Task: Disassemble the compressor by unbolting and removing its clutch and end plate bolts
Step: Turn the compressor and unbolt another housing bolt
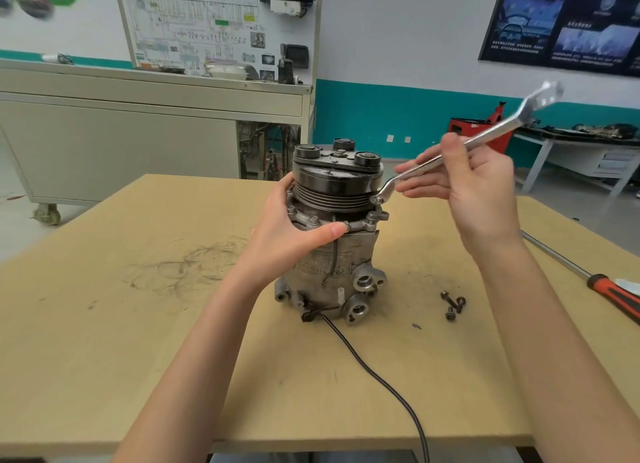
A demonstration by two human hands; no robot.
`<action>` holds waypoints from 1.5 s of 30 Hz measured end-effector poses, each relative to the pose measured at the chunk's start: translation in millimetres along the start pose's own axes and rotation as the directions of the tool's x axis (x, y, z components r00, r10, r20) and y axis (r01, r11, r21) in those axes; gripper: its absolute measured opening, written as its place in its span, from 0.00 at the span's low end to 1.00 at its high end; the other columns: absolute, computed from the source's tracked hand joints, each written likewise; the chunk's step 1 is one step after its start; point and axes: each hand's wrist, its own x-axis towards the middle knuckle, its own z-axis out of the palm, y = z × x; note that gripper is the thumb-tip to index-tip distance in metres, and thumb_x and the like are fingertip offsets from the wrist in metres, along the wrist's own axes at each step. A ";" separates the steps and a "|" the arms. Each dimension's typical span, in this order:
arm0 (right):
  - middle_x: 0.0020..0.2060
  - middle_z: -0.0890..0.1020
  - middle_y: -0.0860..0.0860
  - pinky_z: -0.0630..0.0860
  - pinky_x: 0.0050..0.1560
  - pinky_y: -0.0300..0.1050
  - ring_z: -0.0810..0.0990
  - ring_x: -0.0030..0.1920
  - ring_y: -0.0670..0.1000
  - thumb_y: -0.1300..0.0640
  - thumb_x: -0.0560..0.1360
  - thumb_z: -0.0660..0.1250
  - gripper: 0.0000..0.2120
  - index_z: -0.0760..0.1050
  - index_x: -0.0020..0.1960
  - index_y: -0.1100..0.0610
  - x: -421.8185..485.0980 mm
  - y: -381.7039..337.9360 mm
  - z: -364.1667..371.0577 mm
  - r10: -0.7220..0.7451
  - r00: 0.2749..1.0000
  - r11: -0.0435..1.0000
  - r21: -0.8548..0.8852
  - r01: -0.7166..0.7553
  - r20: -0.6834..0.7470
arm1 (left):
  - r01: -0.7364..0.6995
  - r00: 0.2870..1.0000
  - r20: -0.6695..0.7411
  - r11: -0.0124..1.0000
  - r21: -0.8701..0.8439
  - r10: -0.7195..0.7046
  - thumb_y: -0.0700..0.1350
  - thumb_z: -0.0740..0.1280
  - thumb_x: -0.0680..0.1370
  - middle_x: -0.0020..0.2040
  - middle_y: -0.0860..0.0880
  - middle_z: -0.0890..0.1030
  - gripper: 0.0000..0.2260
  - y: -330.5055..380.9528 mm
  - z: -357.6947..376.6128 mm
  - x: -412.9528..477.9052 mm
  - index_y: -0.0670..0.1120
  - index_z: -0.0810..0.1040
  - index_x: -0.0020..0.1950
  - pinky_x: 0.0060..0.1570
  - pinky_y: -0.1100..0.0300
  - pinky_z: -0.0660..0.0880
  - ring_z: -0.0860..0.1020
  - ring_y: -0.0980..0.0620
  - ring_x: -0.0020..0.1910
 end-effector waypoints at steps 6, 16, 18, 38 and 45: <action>0.29 0.80 0.57 0.77 0.28 0.51 0.79 0.28 0.57 0.53 0.76 0.64 0.16 0.78 0.40 0.65 -28.4 -19.3 37.1 -0.487 0.824 0.529 -0.654 0.541 0.289 | -0.009 1.000 0.016 1.000 -0.014 0.009 0.66 0.75 0.58 0.68 0.55 0.70 0.47 0.5 -0.5 -0.4 0.58 0.58 0.73 0.66 0.52 0.71 0.72 0.57 0.65; 0.27 0.75 0.50 0.65 0.23 0.37 0.73 0.25 0.46 0.65 0.71 0.64 0.11 0.76 0.32 0.56 -55.1 -2.6 77.9 -0.611 0.629 -0.158 -0.852 0.499 0.482 | -0.024 1.000 0.004 0.998 -0.055 0.024 0.49 0.73 0.65 0.65 0.50 0.73 0.37 3.4 1.6 -0.1 0.57 0.58 0.69 0.57 0.69 0.72 0.74 0.61 0.61; 0.27 0.75 0.50 0.65 0.24 0.37 0.72 0.25 0.46 0.62 0.71 0.69 0.09 0.76 0.32 0.57 -54.8 2.3 75.5 -0.659 0.592 -0.143 -0.850 0.508 0.464 | -0.029 1.000 -0.003 0.999 -0.024 0.029 0.46 0.76 0.68 0.68 0.47 0.71 0.39 2.8 1.5 1.8 0.52 0.58 0.73 0.66 0.57 0.70 0.71 0.54 0.66; 0.37 0.84 0.59 0.79 0.31 0.37 0.84 0.32 0.50 0.49 0.83 0.50 0.24 0.76 0.39 0.61 20.7 39.1 -4.2 0.360 0.913 0.770 0.492 -0.407 0.192 | -0.024 0.999 -0.035 0.999 -0.032 0.023 0.62 0.75 0.60 0.66 0.57 0.71 0.48 -2.6 1.9 1.9 0.53 0.59 0.75 0.51 0.73 0.66 0.71 0.65 0.60; 0.29 0.82 0.55 0.80 0.30 0.47 0.82 0.28 0.50 0.52 0.79 0.61 0.18 0.78 0.39 0.63 -15.9 -10.6 28.6 -0.274 0.960 0.870 -0.408 0.276 0.064 | -0.034 0.999 -0.023 0.999 -0.019 0.034 0.64 0.74 0.59 0.68 0.55 0.70 0.50 -3.6 1.4 2.3 0.52 0.58 0.76 0.56 0.69 0.67 0.70 0.61 0.63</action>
